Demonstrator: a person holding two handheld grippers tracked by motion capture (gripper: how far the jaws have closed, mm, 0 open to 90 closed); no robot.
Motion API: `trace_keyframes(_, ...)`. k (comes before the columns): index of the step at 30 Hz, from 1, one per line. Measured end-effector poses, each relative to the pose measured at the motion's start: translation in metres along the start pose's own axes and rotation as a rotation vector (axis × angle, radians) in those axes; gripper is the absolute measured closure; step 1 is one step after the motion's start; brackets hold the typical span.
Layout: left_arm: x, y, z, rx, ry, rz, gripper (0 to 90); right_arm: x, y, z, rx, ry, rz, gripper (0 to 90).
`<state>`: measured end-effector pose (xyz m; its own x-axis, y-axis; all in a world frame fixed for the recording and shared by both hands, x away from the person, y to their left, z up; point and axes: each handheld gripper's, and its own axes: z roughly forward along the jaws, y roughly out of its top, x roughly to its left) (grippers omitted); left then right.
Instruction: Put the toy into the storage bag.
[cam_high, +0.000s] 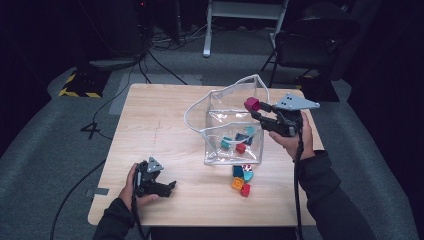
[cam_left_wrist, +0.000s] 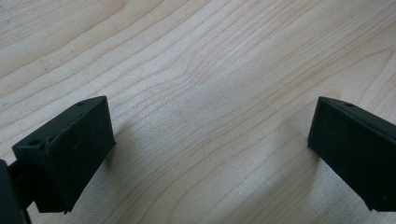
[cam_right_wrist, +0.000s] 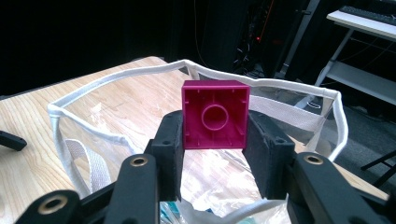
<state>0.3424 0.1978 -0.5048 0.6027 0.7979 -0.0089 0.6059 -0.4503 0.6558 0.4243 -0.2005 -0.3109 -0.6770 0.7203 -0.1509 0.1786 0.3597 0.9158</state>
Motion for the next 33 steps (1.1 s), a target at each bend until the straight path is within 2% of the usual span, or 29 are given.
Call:
trace_keyframes(3, 0.000, 0.000, 0.000, 0.000, 0.000, 0.000, 0.5, 0.001, 0.000, 0.001, -0.003, -0.021, 0.003, 50.1)
trace_keyframes(14, 0.000, 0.000, 0.000, 0.000, 0.000, 0.000, 0.5, -0.001, -0.002, -0.005, -0.011, -0.042, -0.001, 42.2)
trace_keyframes(26, 0.000, 0.000, 0.000, 0.000, -0.001, -0.003, 0.6, -0.002, -0.013, -0.034, -0.043, -0.021, -0.003, 35.0)
trace_keyframes(33, 0.000, 0.000, 0.000, 0.000, -0.001, -0.003, 0.6, 0.004, -0.030, -0.050, -0.049, -0.009, -0.019, 29.3)
